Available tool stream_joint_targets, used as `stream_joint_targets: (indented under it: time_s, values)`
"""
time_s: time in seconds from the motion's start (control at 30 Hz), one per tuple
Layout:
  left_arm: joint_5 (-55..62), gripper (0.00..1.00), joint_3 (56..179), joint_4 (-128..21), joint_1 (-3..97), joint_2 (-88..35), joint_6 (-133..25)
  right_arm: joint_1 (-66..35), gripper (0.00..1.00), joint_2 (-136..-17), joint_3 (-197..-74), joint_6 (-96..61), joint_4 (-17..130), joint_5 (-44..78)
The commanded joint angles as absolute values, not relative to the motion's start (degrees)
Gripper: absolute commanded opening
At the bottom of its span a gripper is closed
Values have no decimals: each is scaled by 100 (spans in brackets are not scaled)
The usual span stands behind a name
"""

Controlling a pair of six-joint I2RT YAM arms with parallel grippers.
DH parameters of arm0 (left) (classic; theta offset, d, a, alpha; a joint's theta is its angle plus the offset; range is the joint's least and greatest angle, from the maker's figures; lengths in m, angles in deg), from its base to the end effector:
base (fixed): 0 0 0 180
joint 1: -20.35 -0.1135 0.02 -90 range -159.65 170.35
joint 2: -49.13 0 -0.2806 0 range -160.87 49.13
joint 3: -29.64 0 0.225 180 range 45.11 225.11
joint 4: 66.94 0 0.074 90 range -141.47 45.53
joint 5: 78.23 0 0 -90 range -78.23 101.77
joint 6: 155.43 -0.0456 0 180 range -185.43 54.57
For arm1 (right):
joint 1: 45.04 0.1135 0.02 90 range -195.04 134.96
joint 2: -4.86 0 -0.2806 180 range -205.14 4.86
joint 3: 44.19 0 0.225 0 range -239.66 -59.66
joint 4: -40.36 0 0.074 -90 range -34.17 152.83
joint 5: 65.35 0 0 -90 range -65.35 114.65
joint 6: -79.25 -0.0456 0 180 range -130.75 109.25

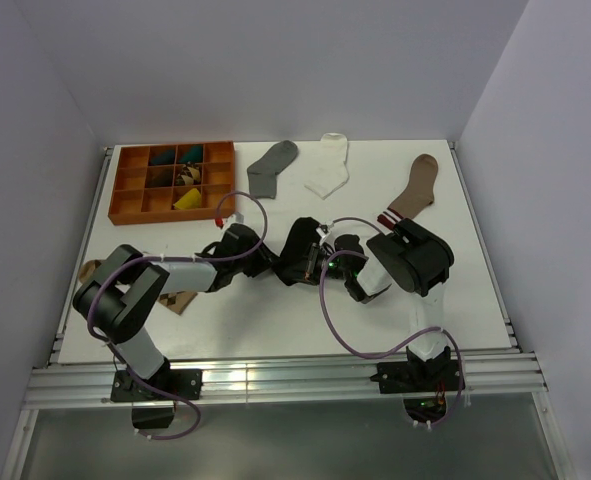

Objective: Roll the socks
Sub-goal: Roll the sock at the center of the board.

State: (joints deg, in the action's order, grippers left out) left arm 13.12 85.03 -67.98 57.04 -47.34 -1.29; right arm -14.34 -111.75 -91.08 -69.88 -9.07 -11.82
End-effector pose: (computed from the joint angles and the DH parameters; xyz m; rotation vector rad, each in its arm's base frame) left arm 0.2515 -0.1860 0.1675 -0.5904 2.3609 -0.8555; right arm 0.2677 0.1905 0.1149 0.0503 2.2310 1.5770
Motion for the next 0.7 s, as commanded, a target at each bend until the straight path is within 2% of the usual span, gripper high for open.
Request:
stream_joint_targets:
  time_s: [0.0,0.1,0.2,0.3,0.4,0.5,0.67]
  values:
    - [1353,36,8562,-6254,5797,-4869,-268,-1480,2,-11238,-9007,-6867,-772,-954]
    - [1379,28,8589,-6158,5814,-4895,-276,-1471,3,-11194,-9024,-6832,-693,-945]
    - [1458,13,8668,-6009,5832,-4922,-312,-1471,7,-11045,-9059,-6665,-465,-884]
    - [1572,1,8764,-5842,5841,-4896,-399,-1471,17,-10721,-9077,-6367,-61,-761]
    - [1687,0,8826,-5719,5832,-4861,-496,-1463,34,-10238,-9156,-5797,780,-594]
    - [1766,0,8870,-5657,5841,-4852,-540,-1463,43,-9519,-9305,-5270,1632,-384]
    - [1792,0,8896,-5586,5850,-4852,-593,-1463,47,-8734,-9700,-4486,3041,284]
